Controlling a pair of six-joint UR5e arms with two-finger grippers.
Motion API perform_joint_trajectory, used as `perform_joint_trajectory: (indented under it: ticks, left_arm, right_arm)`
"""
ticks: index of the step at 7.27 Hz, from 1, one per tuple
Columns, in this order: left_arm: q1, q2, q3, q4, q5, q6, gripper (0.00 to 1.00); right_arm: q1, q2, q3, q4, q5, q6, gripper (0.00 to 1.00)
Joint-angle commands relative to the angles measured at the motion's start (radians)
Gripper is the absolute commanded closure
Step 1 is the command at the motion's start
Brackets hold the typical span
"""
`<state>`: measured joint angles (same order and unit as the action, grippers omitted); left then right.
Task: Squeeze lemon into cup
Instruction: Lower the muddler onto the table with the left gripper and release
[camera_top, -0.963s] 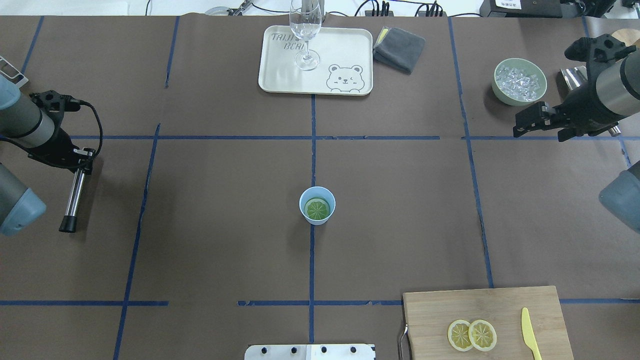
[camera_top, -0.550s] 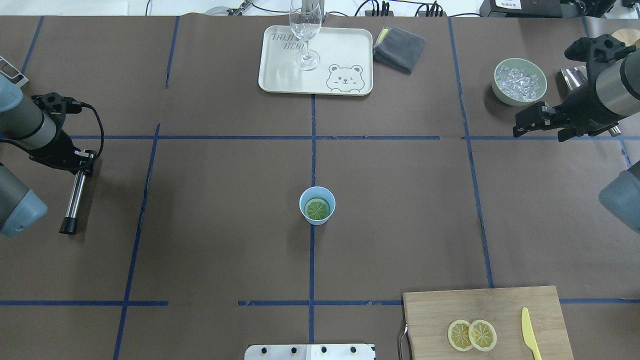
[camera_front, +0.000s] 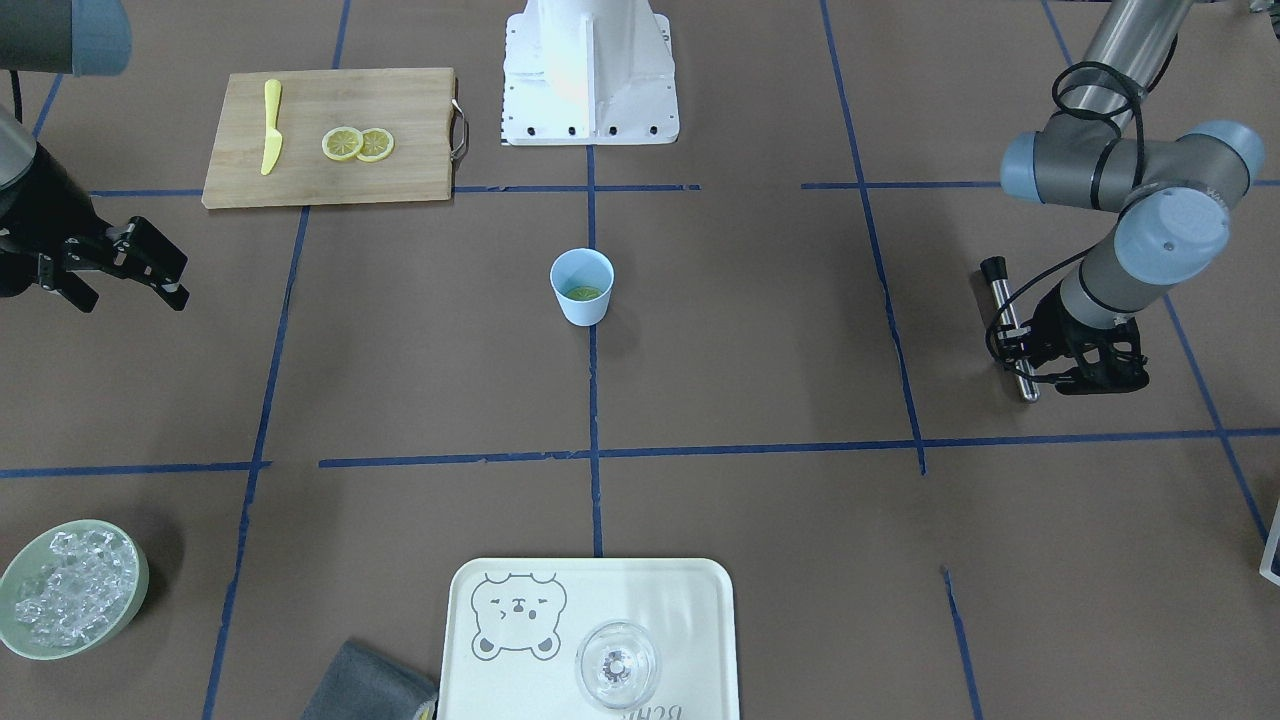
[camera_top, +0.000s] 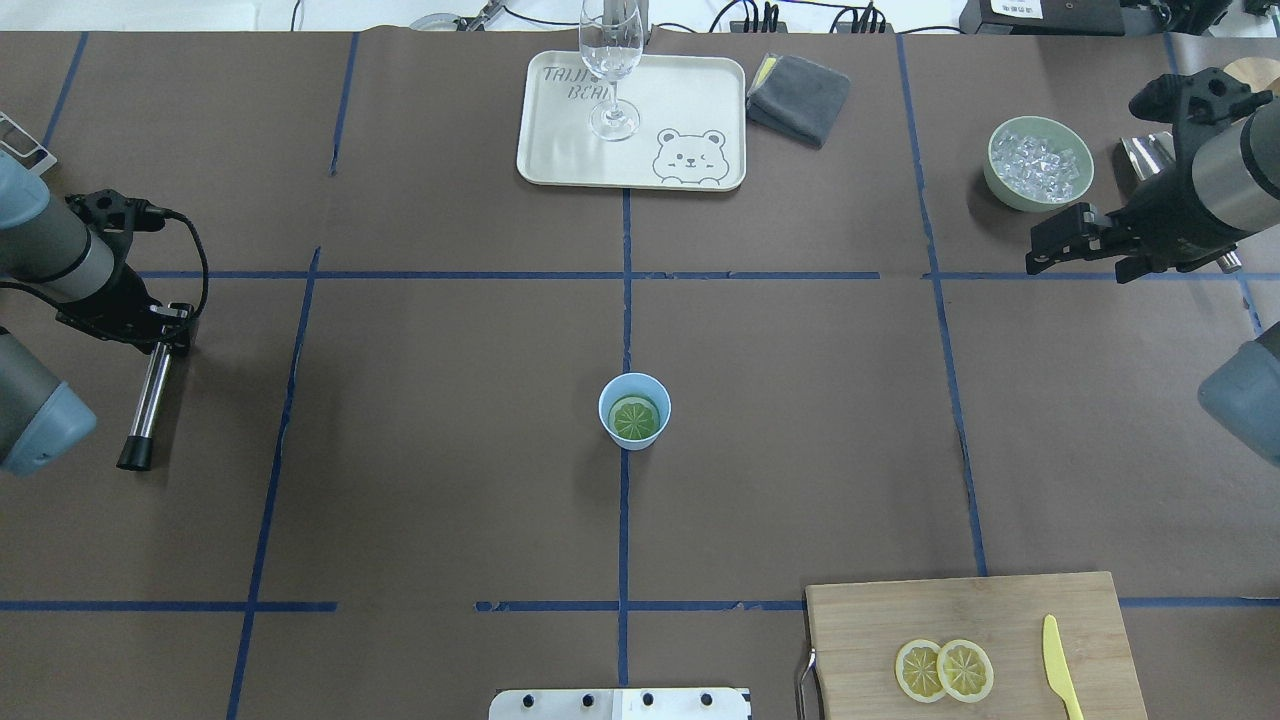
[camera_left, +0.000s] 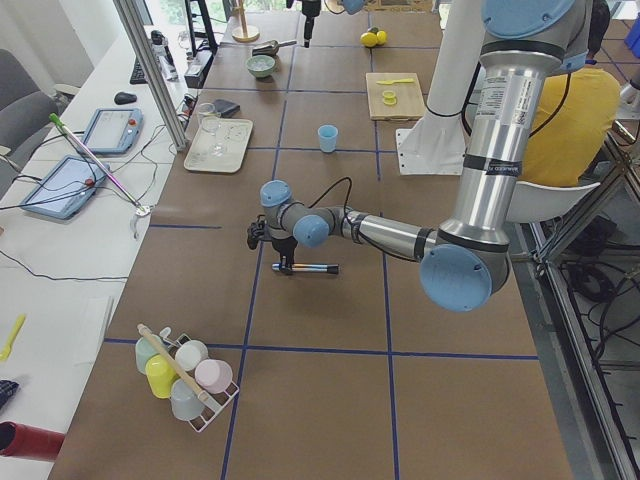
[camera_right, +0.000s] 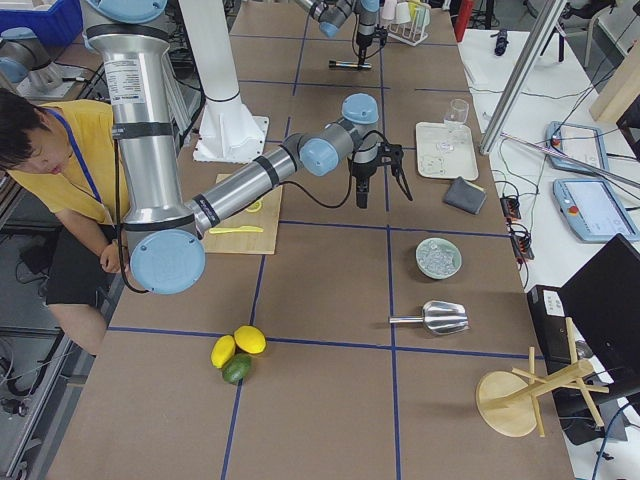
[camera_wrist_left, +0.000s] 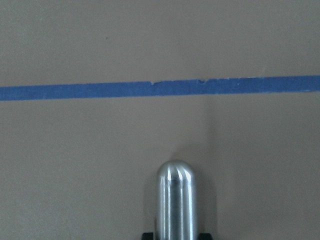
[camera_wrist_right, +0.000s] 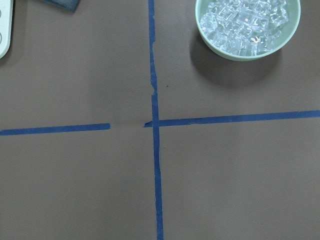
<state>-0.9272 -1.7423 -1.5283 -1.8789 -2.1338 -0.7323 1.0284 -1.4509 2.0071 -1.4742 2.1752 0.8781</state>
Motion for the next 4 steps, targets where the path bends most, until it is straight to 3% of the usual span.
perform_joint_trajectory:
  ticks: [1, 3, 4]
  left_arm:
    - [-0.001, 0.0, -0.004, -0.002, 0.0, -0.001, 0.23]
    - [-0.002, 0.003, -0.064, 0.003, -0.002, 0.002, 0.22]
    - [-0.007, 0.004, -0.107, 0.0, -0.002, 0.004, 0.05]
  right_arm:
    - [-0.001, 0.001, 0.001, 0.0, 0.0, 0.001, 0.0]
    - [0.001, 0.001, 0.002, 0.0, 0.0, -0.001, 0.0]
    - [0.002, -0.002, 0.001, 0.0, 0.0, -0.004, 0.0]
